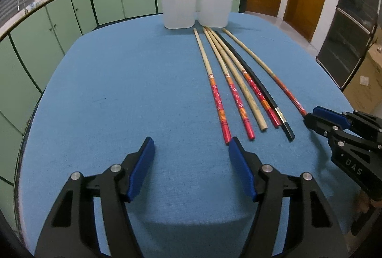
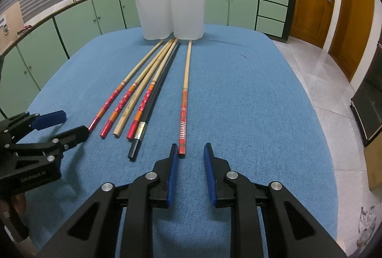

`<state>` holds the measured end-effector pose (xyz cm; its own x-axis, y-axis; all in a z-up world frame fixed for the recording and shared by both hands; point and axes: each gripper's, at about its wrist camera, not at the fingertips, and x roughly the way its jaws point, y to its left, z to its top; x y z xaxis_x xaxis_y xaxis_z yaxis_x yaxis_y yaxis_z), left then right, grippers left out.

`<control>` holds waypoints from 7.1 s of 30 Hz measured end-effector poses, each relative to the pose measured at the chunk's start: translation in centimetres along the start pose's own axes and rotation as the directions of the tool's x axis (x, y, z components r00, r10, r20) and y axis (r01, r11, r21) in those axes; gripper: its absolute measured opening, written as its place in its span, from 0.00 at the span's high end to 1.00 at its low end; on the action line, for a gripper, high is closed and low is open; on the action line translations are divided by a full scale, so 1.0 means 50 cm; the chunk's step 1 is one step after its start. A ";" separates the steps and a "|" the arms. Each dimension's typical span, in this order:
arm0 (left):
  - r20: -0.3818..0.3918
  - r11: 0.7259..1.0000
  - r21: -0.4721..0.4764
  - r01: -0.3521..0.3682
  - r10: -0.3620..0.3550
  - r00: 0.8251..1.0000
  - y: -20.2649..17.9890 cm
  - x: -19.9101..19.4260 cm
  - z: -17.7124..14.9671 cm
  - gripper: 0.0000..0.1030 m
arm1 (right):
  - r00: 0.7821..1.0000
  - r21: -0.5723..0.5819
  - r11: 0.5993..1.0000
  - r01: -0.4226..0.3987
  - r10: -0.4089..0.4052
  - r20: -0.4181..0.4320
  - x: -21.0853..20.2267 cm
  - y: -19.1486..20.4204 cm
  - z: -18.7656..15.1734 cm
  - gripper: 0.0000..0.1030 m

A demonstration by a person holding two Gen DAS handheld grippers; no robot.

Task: Organize utensils
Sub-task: 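Grasp a red-patterned chopstick with the right tool, then grasp a red chopstick with the left tool while the right tool lifts its chopstick, then lift both red chopsticks and carry them over the white holder, then drop both chopsticks into the white holder and open both tools, then move both open tools back to the remaining chopsticks on the mat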

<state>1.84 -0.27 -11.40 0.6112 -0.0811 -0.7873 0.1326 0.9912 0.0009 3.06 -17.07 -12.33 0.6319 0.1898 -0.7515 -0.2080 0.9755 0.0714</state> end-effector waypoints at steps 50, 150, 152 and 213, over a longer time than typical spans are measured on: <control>0.352 1.000 0.028 -0.014 0.003 0.936 -0.016 -0.226 0.129 0.95 | 0.960 0.039 0.988 -0.147 0.133 0.245 -0.193 -0.050 0.112 0.95; 0.676 0.999 0.020 0.042 -0.044 0.736 0.011 -0.292 0.546 0.95 | 0.865 -0.190 0.971 -0.143 0.216 0.452 -0.260 -0.048 0.665 0.95; 0.669 1.000 0.021 0.019 -0.028 0.743 0.002 -0.256 0.565 0.95 | 0.877 -0.174 0.975 -0.138 0.202 0.436 -0.219 -0.052 0.673 0.95; 0.235 0.999 -0.051 0.002 0.010 0.972 0.054 -0.054 0.058 0.13 | 0.989 0.045 0.994 -0.103 0.098 0.111 -0.031 0.020 0.054 0.49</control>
<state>2.82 2.34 -7.48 0.7788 -0.0934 -0.6203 0.0936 0.9951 -0.0323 3.90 -16.10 -9.31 0.6871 0.2953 -0.6638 -0.2383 0.9547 0.1780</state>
